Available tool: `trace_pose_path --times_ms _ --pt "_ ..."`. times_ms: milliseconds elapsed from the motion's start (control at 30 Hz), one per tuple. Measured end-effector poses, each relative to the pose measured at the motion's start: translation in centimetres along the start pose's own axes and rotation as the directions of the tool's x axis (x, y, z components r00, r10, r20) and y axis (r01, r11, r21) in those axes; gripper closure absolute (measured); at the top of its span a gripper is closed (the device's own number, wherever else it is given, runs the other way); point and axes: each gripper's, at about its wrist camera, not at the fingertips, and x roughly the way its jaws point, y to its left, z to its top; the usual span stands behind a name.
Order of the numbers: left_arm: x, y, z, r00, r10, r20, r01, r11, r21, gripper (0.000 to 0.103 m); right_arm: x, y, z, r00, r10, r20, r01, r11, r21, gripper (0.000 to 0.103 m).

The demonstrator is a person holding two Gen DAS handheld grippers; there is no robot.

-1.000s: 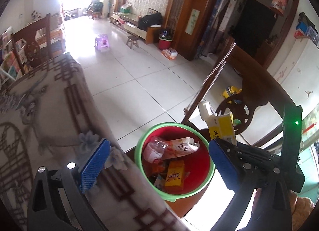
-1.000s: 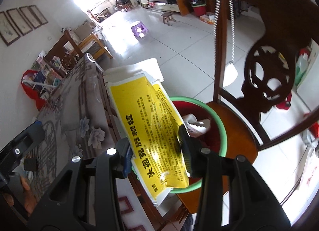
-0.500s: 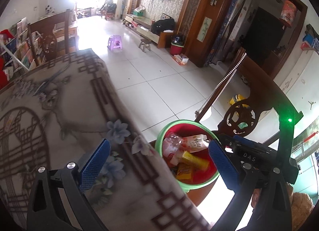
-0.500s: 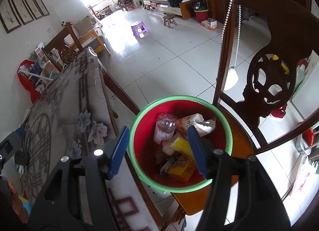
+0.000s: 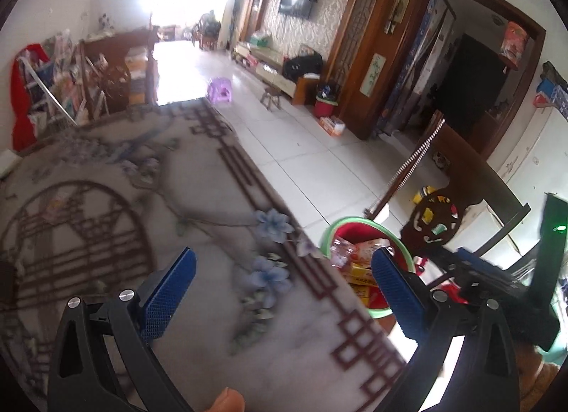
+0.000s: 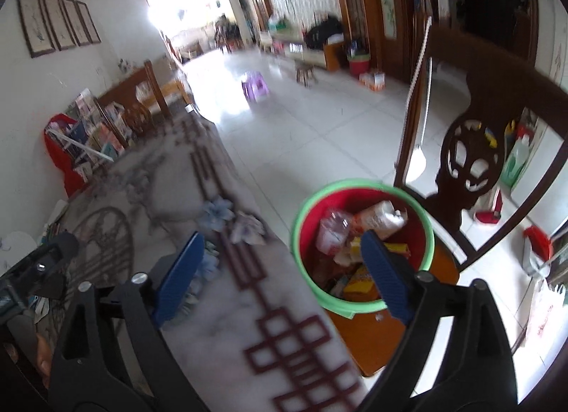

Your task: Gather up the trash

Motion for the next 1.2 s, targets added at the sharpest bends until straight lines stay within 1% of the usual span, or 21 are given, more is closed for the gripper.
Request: trace_pose_path --times_ms 33,133,233,300,400,467,500,567,667,767,900,1067,1200 --pt "-0.7 0.4 0.0 1.0 0.01 0.015 -0.01 1.0 0.005 0.008 -0.8 0.8 -0.1 0.999 -0.003 0.032 0.004 1.0 -0.008 0.005" --pt "-3.6 2.3 -0.2 0.995 0.058 0.084 -0.06 0.998 0.025 0.008 -3.4 4.1 -0.7 0.99 -0.014 0.138 0.019 0.999 -0.04 0.005" --pt "-6.0 3.9 -0.3 0.987 0.081 0.138 -0.084 0.996 0.018 0.008 -5.2 7.0 -1.1 0.98 -0.029 0.199 0.041 0.997 -0.06 0.005" --pt "-8.0 5.1 -0.2 0.976 0.101 0.195 -0.103 0.995 0.0 0.008 -6.6 9.1 -1.4 0.968 -0.033 0.249 0.057 0.994 -0.092 0.005" --pt "-10.2 6.1 -0.1 0.959 0.125 0.253 -0.126 0.992 -0.012 0.008 -7.8 11.8 -1.6 0.958 -0.041 0.282 0.09 0.983 -0.162 0.005" --pt "-11.5 6.7 0.0 0.949 0.135 0.283 -0.137 0.99 -0.012 0.008 -8.3 13.2 -1.8 0.96 -0.035 0.278 0.093 0.976 -0.198 0.005" --pt "-12.0 7.0 -0.1 0.947 0.134 0.292 -0.136 0.991 -0.014 0.008 -8.4 13.8 -1.8 0.964 -0.013 0.267 0.071 0.975 -0.21 0.005" --pt "-12.8 7.5 -0.1 0.947 0.121 0.299 -0.12 0.993 -0.022 0.008 -8.9 14.6 -1.9 0.964 0.006 0.267 0.05 0.978 -0.203 0.005" --pt "-13.6 7.9 0.1 0.943 0.116 0.312 -0.109 0.993 -0.04 0.008 -9.5 15.5 -2.4 0.958 -0.006 0.286 0.067 0.977 -0.202 0.005" --pt "-14.2 8.1 -0.1 0.938 0.111 0.328 -0.103 0.994 -0.041 0.008 -10.0 16.1 -2.8 0.958 -0.014 0.286 0.079 0.973 -0.216 0.005" --pt "-14.6 8.1 -0.2 0.936 0.113 0.334 -0.109 0.994 -0.031 0.008 -10.5 16.1 -3.2 0.955 -0.023 0.297 0.085 0.976 -0.198 0.005" --pt "-14.6 8.4 -0.3 0.943 0.104 0.315 -0.099 0.995 -0.032 0.008 -10.6 16.3 -3.6 0.953 -0.032 0.3 0.092 0.978 -0.188 0.005" --pt "-14.8 8.8 -0.4 0.942 0.114 0.316 -0.107 0.993 -0.04 0.008 -10.7 16.5 -3.7 0.952 -0.036 0.305 0.098 0.977 -0.191 0.005"
